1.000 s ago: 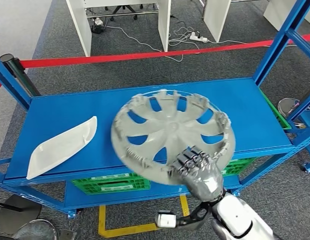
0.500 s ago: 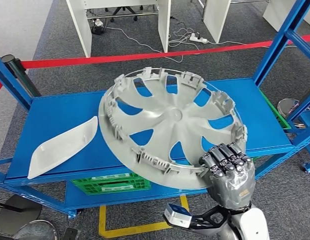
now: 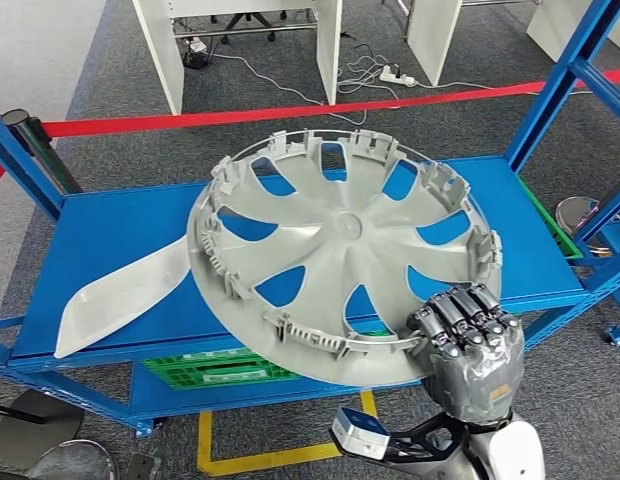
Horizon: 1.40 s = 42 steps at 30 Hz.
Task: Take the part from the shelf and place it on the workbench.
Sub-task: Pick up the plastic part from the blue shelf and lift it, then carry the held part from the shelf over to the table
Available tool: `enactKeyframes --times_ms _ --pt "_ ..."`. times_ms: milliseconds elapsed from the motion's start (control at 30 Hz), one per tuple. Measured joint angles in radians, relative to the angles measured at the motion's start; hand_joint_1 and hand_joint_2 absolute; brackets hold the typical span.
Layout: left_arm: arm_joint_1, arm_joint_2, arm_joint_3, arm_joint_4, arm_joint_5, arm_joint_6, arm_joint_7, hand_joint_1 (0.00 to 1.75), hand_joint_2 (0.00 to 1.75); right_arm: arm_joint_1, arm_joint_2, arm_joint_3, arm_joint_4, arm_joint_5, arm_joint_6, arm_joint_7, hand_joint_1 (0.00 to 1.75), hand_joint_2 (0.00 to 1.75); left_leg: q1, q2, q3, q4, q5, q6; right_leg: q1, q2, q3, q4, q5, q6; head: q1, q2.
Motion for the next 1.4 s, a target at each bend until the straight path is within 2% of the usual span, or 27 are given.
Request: enactKeyframes --times_ms 267,467,567,633,700,733,767,800,833,867,933,967,1000,1067,1100,1133,1200,1233,1267,1300,1333,1367,1400 --pt "-0.002 -0.003 -0.019 -0.003 0.013 0.004 0.0 0.0 1.75 0.027 0.009 0.013 -0.015 0.001 0.0 0.008 1.75 1.75 0.0 0.0 0.0 0.0 0.0 0.0 0.0 0.0 0.0 0.0 0.0 0.0 0.0 0.0" --pt "-0.006 -0.004 -0.023 -0.004 0.033 -0.016 0.0 0.0 1.75 0.032 -0.005 0.077 -0.007 0.001 0.0 0.158 1.75 1.75 -0.008 0.0 -0.001 0.004 -0.004 0.008 -0.008 0.0 0.001 -0.003 0.002 0.008 0.0 0.0" --pt "-0.007 -0.004 -0.023 -0.004 0.036 -0.016 0.0 0.0 1.75 0.033 -0.018 0.107 -0.001 0.001 0.0 0.194 1.75 1.75 -0.008 0.002 0.003 -0.009 0.005 0.02 -0.011 0.0 0.001 -0.005 0.0 0.017 0.0 0.0" --pt "-0.009 -0.005 -0.024 -0.004 0.037 -0.015 0.0 0.0 1.75 0.032 -0.029 0.122 0.004 0.001 0.0 0.211 1.75 1.75 -0.003 0.004 0.008 -0.023 0.016 0.03 -0.011 0.0 -0.02 0.04 -0.037 0.022 0.003 0.0" --pt "-0.01 -0.006 -0.025 -0.004 0.039 -0.014 0.0 0.0 1.75 0.032 -0.047 0.135 0.011 -0.003 0.0 0.238 1.75 1.75 -0.001 0.006 0.007 -0.026 0.018 0.033 -0.012 -0.001 -0.076 0.161 -0.104 0.025 0.006 0.0" --pt "-0.01 -0.007 -0.025 -0.004 0.039 -0.013 0.0 0.0 1.75 0.033 -0.058 0.142 0.016 -0.004 0.0 0.252 1.75 1.75 -0.001 0.006 0.007 -0.026 0.018 0.033 -0.013 -0.001 -0.105 0.224 -0.127 0.027 0.007 0.0" --pt "-0.01 -0.008 -0.026 -0.004 0.039 -0.013 0.0 0.0 1.75 0.034 -0.067 0.147 0.021 -0.005 0.0 0.262 1.75 1.75 -0.001 0.006 0.006 -0.026 0.018 0.033 -0.014 -0.001 -0.124 0.263 -0.133 0.029 0.007 0.0" --pt "-0.01 -0.008 -0.026 -0.004 0.04 -0.012 0.0 0.0 1.75 0.034 -0.074 0.153 0.027 -0.005 0.0 0.268 1.75 1.75 -0.001 0.006 0.006 -0.025 0.018 0.032 -0.016 -0.001 -0.126 0.263 -0.116 0.031 0.008 0.0" --pt "-0.01 -0.009 -0.026 -0.004 0.04 -0.012 0.0 0.0 1.75 0.034 -0.079 0.157 0.032 -0.003 0.0 0.27 1.75 1.75 0.0 0.006 0.007 -0.024 0.018 0.03 -0.019 -0.002 -0.108 0.223 -0.082 0.033 0.008 0.0" --pt "-0.01 -0.009 -0.027 -0.004 0.04 -0.012 0.0 0.0 1.75 0.033 -0.081 0.161 0.036 -0.002 0.0 0.27 1.75 1.75 0.002 0.005 0.007 -0.023 0.018 0.026 -0.022 -0.002 -0.077 0.155 -0.043 0.035 0.008 0.0" --pt "-0.01 -0.009 -0.027 -0.004 0.041 -0.012 0.0 0.0 1.75 0.031 -0.086 0.168 0.041 0.0 0.0 0.27 1.75 1.75 0.001 0.003 0.003 -0.017 0.018 0.013 -0.024 0.0 -0.016 0.042 -0.001 0.035 0.01 0.0" --pt "-0.01 -0.008 -0.027 -0.004 0.041 -0.012 0.0 0.0 1.75 0.03 -0.088 0.17 0.044 0.0 0.0 0.27 1.75 1.75 -0.001 0.002 0.0 -0.013 0.019 0.005 -0.023 0.003 -0.003 0.017 0.004 0.032 0.01 0.0" --pt "-0.01 -0.008 -0.027 -0.004 0.041 -0.011 0.0 0.0 1.75 0.029 -0.09 0.173 0.047 0.0 0.0 0.273 1.75 1.75 -0.002 0.001 -0.002 -0.011 0.023 -0.003 -0.021 0.005 -0.002 0.015 0.002 0.026 0.011 0.0" --pt "-0.01 -0.008 -0.027 -0.004 0.041 -0.011 0.0 0.0 1.75 0.029 -0.091 0.182 0.052 0.0 0.0 0.289 1.75 1.75 0.0 0.001 -0.008 -0.008 0.025 -0.016 -0.02 0.006 -0.014 0.016 0.011 0.011 0.01 0.0" --pt "-0.01 -0.007 -0.027 -0.004 0.041 -0.01 0.0 0.0 1.75 0.029 -0.093 0.19 0.056 0.0 0.0 0.303 1.75 1.75 0.002 0.002 -0.014 0.002 0.013 -0.021 -0.02 0.005 -0.019 0.016 0.015 0.003 0.009 0.0" --pt "-0.01 -0.007 -0.027 -0.004 0.041 -0.01 0.0 0.0 1.75 0.028 -0.095 0.198 0.059 0.0 0.0 0.317 1.75 1.75 0.003 0.003 -0.025 0.029 -0.014 -0.024 -0.021 0.003 -0.026 0.015 0.021 -0.006 0.008 0.0" --pt "-0.01 -0.007 -0.027 -0.004 0.041 -0.009 0.0 0.0 1.75 0.027 -0.102 0.215 0.066 0.0 0.0 0.338 1.75 1.75 0.003 0.004 -0.066 0.143 -0.098 -0.03 -0.018 0.0 -0.042 0.015 0.033 -0.02 0.006 0.0" --pt "-0.01 -0.008 -0.028 -0.004 0.041 -0.008 0.0 0.0 1.75 0.026 -0.107 0.222 0.069 -0.001 0.0 0.345 1.75 1.75 0.003 0.004 -0.087 0.209 -0.134 -0.031 -0.015 -0.002 -0.051 0.015 0.039 -0.025 0.006 0.0" --pt "-0.01 -0.008 -0.029 -0.004 0.042 -0.007 0.0 0.0 1.75 0.026 -0.112 0.229 0.074 -0.001 0.0 0.353 1.75 1.75 0.003 0.004 -0.098 0.256 -0.154 -0.029 -0.011 -0.003 -0.06 0.016 0.046 -0.028 0.006 0.0" --pt "-0.01 -0.008 -0.03 -0.004 0.042 -0.006 0.0 0.0 1.75 0.026 -0.118 0.236 0.078 -0.001 0.0 0.361 1.75 1.75 0.002 0.004 -0.093 0.269 -0.153 -0.025 -0.006 -0.004 -0.069 0.016 0.052 -0.03 0.006 0.0" --pt "-0.01 -0.008 -0.032 -0.004 0.043 -0.005 0.0 0.0 1.75 0.025 -0.123 0.244 0.083 -0.001 0.0 0.37 1.75 1.75 -0.001 0.004 -0.069 0.244 -0.136 -0.018 -0.001 -0.004 -0.076 0.016 0.059 -0.03 0.006 0.0" --pt "-0.01 -0.008 -0.034 -0.004 0.044 -0.004 -0.001 0.0 1.75 0.024 -0.128 0.253 0.087 -0.001 0.0 0.378 1.75 1.75 -0.005 0.004 -0.028 0.185 -0.107 -0.007 0.004 -0.003 -0.083 0.016 0.065 -0.031 0.006 0.0" --pt "-0.012 -0.004 -0.036 -0.005 0.044 -0.003 -0.001 0.0 1.75 0.023 -0.133 0.261 0.091 -0.001 0.0 0.385 1.75 1.75 -0.012 0.005 0.02 0.11 -0.086 0.01 0.007 -0.003 -0.089 0.016 0.072 -0.03 0.007 0.0"
